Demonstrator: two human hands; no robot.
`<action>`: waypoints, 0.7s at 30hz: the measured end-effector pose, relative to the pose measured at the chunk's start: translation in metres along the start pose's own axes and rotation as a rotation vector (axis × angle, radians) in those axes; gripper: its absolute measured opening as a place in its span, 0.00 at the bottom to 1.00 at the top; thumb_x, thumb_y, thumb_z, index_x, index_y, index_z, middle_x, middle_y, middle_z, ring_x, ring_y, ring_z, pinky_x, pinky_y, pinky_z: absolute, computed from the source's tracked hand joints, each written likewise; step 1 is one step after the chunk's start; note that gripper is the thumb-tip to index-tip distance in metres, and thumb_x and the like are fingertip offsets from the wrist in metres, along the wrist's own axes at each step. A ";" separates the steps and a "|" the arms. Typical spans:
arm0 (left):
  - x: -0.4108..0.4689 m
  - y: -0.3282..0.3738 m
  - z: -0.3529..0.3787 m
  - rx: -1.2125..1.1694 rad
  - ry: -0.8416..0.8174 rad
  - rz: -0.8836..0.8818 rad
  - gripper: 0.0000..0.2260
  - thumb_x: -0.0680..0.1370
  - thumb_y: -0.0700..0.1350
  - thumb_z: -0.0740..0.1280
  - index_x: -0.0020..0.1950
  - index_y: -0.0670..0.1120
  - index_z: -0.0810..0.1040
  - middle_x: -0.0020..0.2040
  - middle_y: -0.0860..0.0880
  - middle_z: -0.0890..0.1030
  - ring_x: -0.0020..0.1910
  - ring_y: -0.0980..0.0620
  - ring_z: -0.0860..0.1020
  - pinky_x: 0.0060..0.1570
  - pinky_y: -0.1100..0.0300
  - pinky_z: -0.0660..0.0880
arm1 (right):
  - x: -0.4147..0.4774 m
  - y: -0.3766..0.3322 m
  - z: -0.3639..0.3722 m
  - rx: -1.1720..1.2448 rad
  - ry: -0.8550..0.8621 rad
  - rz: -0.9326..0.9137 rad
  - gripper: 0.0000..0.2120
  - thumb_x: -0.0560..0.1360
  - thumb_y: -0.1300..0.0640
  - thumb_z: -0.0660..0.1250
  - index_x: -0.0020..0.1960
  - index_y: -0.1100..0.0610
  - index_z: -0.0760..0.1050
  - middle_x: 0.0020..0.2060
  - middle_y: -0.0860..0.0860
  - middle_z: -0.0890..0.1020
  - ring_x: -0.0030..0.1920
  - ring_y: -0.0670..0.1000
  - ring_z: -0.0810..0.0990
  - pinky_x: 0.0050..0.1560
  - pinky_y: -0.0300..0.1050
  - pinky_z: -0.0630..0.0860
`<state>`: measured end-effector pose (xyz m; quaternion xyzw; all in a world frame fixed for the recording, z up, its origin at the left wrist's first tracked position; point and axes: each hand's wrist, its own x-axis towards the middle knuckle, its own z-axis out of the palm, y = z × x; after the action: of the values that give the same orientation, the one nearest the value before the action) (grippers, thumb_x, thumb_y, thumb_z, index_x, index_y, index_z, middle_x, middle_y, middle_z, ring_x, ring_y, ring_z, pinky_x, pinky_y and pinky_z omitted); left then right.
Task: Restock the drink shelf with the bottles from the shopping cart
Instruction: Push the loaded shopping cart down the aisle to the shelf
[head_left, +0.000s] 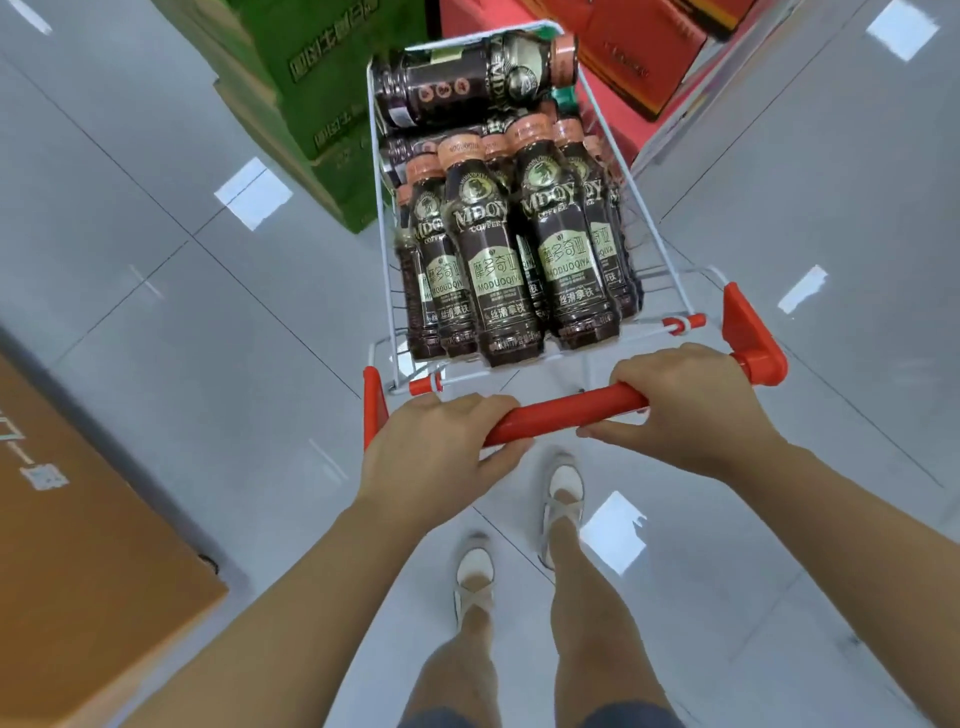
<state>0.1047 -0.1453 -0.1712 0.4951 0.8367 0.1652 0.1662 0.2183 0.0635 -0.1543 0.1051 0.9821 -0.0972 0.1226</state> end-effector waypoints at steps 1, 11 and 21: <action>-0.007 0.001 0.003 0.009 0.022 0.018 0.15 0.76 0.61 0.57 0.52 0.56 0.78 0.36 0.57 0.81 0.31 0.52 0.77 0.34 0.60 0.75 | -0.010 -0.005 0.004 0.011 0.008 0.026 0.23 0.65 0.29 0.59 0.31 0.50 0.70 0.23 0.44 0.68 0.25 0.48 0.68 0.31 0.36 0.54; -0.058 0.056 0.034 0.009 -0.009 0.095 0.14 0.75 0.58 0.62 0.50 0.51 0.81 0.31 0.53 0.80 0.27 0.49 0.77 0.35 0.57 0.77 | -0.104 -0.015 0.032 0.094 -0.006 0.157 0.26 0.65 0.29 0.59 0.31 0.52 0.72 0.23 0.44 0.66 0.23 0.48 0.66 0.34 0.41 0.62; -0.066 0.132 0.067 0.049 -0.075 0.236 0.14 0.75 0.57 0.61 0.48 0.50 0.82 0.30 0.54 0.80 0.26 0.49 0.75 0.34 0.59 0.74 | -0.202 0.016 0.051 0.153 -0.038 0.307 0.27 0.64 0.27 0.57 0.31 0.51 0.72 0.23 0.44 0.68 0.24 0.48 0.67 0.33 0.40 0.63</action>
<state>0.2662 -0.1357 -0.1654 0.5997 0.7696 0.1446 0.1646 0.4242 0.0308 -0.1525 0.2610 0.9418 -0.1536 0.1461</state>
